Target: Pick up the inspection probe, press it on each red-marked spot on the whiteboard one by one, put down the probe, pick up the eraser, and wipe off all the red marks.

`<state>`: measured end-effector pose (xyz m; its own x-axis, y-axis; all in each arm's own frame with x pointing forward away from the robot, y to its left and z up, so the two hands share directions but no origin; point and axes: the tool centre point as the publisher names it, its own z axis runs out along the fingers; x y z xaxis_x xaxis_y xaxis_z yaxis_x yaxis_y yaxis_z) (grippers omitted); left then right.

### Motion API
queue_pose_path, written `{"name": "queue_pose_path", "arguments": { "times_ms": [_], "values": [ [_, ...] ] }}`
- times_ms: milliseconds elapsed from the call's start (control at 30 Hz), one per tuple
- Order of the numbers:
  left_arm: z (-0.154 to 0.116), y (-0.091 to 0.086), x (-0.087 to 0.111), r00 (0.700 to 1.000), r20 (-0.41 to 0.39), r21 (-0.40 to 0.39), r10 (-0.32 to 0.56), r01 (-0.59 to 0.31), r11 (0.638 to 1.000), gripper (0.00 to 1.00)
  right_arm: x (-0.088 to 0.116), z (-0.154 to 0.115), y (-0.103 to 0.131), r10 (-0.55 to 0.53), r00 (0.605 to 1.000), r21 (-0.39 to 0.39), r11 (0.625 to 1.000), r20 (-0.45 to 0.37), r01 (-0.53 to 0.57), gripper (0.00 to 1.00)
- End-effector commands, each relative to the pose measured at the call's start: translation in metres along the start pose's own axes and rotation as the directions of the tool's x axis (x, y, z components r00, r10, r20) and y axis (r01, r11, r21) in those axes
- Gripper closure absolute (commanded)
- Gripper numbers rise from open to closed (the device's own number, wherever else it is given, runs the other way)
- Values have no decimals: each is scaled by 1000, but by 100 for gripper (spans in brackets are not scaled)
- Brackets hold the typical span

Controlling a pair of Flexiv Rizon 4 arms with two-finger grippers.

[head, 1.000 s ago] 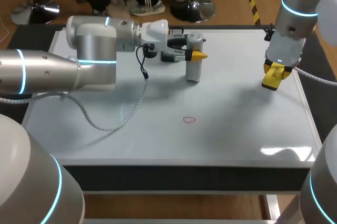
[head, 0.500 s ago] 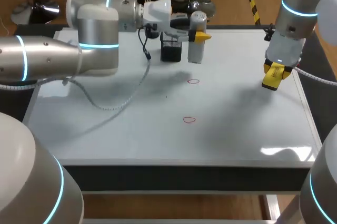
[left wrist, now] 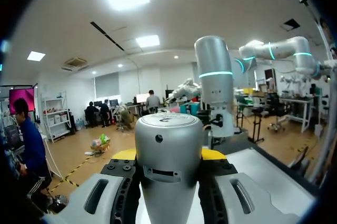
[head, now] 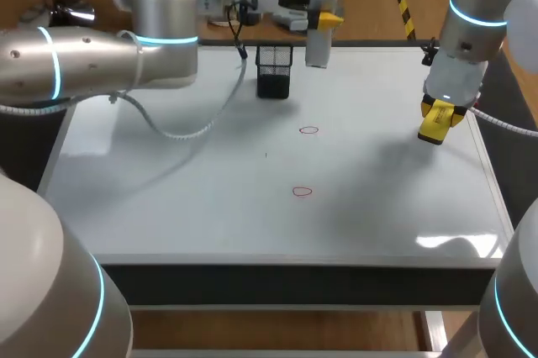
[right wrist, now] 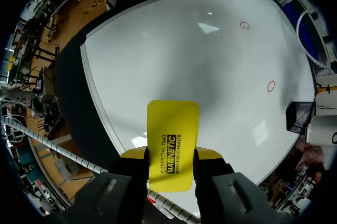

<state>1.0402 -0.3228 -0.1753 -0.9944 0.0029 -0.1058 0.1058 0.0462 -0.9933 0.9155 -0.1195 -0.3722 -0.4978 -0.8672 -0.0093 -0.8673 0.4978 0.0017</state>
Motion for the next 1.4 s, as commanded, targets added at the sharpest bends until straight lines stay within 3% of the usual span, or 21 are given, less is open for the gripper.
{"name": "queue_pose_path", "arguments": {
  "times_ms": [33,333,800,1400],
  "values": [
    [6,-6,-22,1000,-28,3,3,-3,1000,100,0,0,-1,-2,1000,1,1000,-2,2,100],
    [13,-19,-50,999,-46,-9,24,-25,1000,100,0,0,-1,-2,1000,1,1000,-2,2,100],
    [11,-21,-83,997,-53,16,-60,61,998,100,0,0,-1,-2,1000,1,1000,-2,2,100],
    [7,-21,-87,996,-46,9,-80,81,997,100,0,0,-1,-2,1000,1,1000,-2,2,100]
  ]
}}
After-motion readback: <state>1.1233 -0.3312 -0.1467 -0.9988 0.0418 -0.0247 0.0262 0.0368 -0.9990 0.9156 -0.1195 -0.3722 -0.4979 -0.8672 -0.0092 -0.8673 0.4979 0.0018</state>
